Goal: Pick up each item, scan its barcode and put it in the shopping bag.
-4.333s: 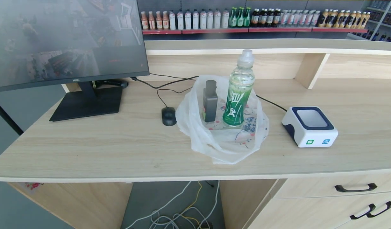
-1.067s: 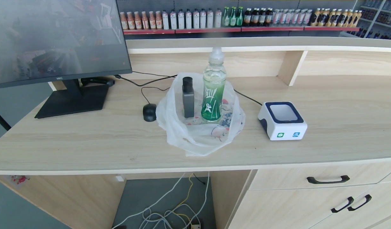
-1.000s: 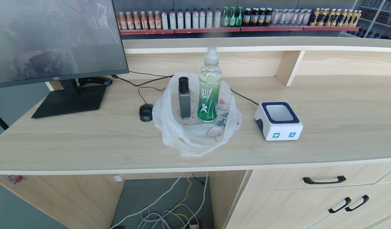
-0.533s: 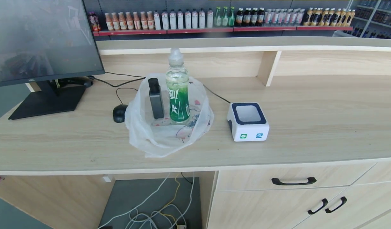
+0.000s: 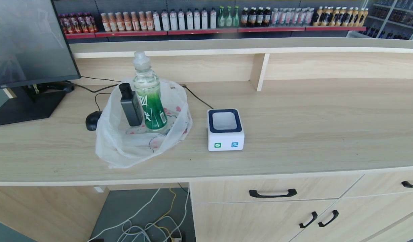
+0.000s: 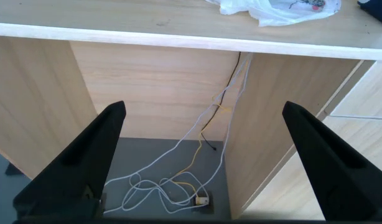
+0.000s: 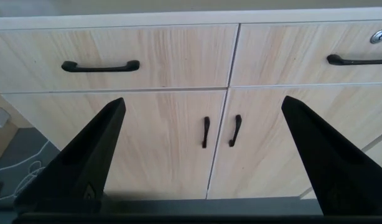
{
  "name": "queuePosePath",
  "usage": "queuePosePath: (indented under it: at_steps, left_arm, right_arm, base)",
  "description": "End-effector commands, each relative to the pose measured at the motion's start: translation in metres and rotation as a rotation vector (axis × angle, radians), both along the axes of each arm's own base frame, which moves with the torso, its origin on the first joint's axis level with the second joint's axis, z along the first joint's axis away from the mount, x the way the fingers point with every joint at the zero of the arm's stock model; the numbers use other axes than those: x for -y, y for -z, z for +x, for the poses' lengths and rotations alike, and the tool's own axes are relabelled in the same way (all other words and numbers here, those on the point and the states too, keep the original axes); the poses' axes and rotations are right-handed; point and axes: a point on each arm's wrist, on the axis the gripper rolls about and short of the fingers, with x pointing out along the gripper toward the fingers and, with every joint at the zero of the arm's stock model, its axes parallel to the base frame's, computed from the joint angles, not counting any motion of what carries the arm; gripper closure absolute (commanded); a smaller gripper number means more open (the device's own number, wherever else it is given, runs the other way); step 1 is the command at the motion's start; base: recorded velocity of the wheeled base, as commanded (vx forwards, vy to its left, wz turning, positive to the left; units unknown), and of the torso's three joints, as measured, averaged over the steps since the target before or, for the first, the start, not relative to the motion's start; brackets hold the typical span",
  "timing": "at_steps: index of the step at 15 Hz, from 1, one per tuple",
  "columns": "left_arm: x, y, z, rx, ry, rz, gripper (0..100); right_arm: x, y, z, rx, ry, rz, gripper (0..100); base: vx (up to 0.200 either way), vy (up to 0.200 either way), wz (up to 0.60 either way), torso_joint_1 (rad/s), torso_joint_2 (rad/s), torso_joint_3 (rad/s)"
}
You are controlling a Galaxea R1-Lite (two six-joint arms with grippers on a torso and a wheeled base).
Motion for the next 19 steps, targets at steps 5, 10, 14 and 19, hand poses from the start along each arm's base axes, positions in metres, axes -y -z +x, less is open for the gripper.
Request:
queuePosePath:
  at_steps: [5, 10, 14, 19]
  left_arm:
    - [0.0000, 0.0000, 0.0000, 0.000, 0.000, 0.003, 0]
    - [0.0000, 0.0000, 0.0000, 0.000, 0.000, 0.007, 0]
    - [0.0000, 0.0000, 0.0000, 0.000, 0.000, 0.007, 0]
    - [0.0000, 0.0000, 0.0000, 0.000, 0.000, 0.007, 0]
  right_arm:
    - [0.0000, 0.0000, 0.0001, -0.002, 0.000, -0.013, 0]
    - [0.0000, 0.0000, 0.0001, -0.002, 0.000, -0.010, 0]
    - [0.0000, 0.0000, 0.0001, -0.002, 0.000, -0.010, 0]
    - [0.0000, 0.0000, 0.0001, -0.002, 0.000, -0.007, 0]
  base:
    - [0.000, -0.080, 0.00, 0.001, 0.00, 0.001]
    - [0.000, 0.000, 0.00, 0.000, 0.00, 0.000]
    - [0.000, 0.000, 0.00, 0.000, 0.00, 0.000]
    - [0.000, 0.000, 0.00, 0.000, 0.00, 0.000]
